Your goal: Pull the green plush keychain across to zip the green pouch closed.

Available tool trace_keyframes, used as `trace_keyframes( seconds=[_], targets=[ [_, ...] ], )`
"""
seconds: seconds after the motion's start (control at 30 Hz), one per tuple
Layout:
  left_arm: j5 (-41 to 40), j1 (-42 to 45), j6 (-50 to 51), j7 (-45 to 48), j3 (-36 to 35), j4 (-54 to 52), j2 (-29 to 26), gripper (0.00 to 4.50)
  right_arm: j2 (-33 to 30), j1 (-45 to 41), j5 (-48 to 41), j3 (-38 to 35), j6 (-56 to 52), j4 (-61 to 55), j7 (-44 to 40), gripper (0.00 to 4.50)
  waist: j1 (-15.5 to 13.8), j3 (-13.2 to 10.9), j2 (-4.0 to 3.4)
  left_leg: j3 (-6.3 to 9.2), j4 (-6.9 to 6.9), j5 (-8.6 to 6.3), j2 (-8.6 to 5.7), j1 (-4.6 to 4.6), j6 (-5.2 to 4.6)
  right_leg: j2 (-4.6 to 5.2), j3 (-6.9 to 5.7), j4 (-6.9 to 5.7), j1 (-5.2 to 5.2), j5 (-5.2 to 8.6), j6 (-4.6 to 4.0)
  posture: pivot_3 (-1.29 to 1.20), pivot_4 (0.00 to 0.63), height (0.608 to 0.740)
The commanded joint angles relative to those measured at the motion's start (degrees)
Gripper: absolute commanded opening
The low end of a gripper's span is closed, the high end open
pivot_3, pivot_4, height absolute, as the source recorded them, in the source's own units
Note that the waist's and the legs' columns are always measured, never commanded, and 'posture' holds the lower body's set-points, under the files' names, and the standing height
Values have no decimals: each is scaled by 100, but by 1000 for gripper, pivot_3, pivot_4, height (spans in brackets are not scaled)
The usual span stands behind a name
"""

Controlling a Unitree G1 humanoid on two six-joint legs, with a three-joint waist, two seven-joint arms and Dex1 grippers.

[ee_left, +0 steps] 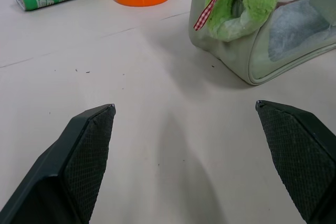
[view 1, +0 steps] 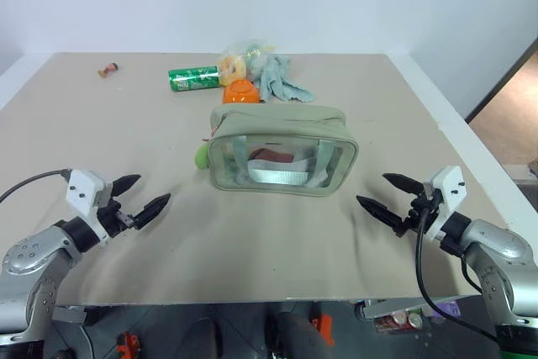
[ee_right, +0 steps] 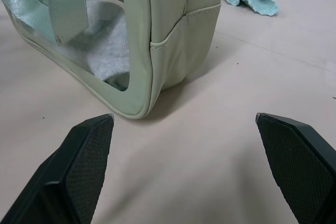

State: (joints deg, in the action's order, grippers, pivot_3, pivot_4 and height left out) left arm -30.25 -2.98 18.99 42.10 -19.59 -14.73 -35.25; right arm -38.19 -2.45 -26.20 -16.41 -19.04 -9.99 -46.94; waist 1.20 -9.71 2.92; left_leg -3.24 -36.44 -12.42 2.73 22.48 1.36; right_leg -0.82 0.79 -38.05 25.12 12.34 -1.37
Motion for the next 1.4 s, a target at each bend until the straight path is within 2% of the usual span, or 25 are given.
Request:
trace_keyframes(
  seconds=[0.03,0.4,0.67,0.97,1.0,1.27,1.3,1.37,1.4],
  targets=[
    [-26,10,-102,14,-76,-184,-15,4439,13,-44,30,-61,246,47,-24,4500,0,0,0,0,0,0,0,0,0,0,0,0,0,0,0,0,150,740],
    [-412,-80,-3,48,-134,-683,52,4439,-99,-331,245,-78,971,-51,-89,4500,3,0,0,-2,0,0,0,0,0,0,2,0,0,0,0,0,150,740],
    [-496,56,322,158,341,-1295,-118,4439,-39,-1625,189,569,361,-280,-14,4500,7,-1,-1,-14,-2,0,0,-7,0,-8,8,-2,-2,-6,2,0,150,740],
    [-439,244,413,11,418,-1398,-99,4439,19,-2242,70,891,-124,-46,-114,4500,3,-1,-1,-23,-1,-5,-1,1,-8,-2,20,-1,4,-3,0,0,150,740],
    [-431,212,414,-6,405,-1414,-97,4500,21,-2239,26,889,-180,-47,-130,3985,2,-1,-2,-22,-1,-6,-1,2,-8,-2,19,-1,4,-3,0,0,150,740],
    [-385,103,351,-27,362,-1356,-110,4500,-19,-2160,-42,844,-283,-94,-237,1280,1,-1,-2,-21,-2,-5,1,0,-9,-4,17,-2,5,-4,0,0,150,740],
    [-373,106,333,-15,362,-1322,-109,4500,-17,-2151,-50,836,-279,-95,-255,809,2,-1,-2,-22,-2,-5,1,0,-9,-4,18,-2,5,-4,0,0,150,740],
    [-356,116,310,4,362,-1270,-108,4500,-18,-2141,-57,828,-268,-90,-290,202,2,-1,-2,-23,-2,-6,1,0,-8,-4,18,-2,5,-3,0,0,150,740],
    [-348,129,303,12,363,-1242,-108,4500,-23,-2139,-60,820,-261,-80,-314,65,2,-1,-2,-23,-2,-6,1,0,-8,-4,18,-2,5,-3,0,0,150,740]
  ],
)
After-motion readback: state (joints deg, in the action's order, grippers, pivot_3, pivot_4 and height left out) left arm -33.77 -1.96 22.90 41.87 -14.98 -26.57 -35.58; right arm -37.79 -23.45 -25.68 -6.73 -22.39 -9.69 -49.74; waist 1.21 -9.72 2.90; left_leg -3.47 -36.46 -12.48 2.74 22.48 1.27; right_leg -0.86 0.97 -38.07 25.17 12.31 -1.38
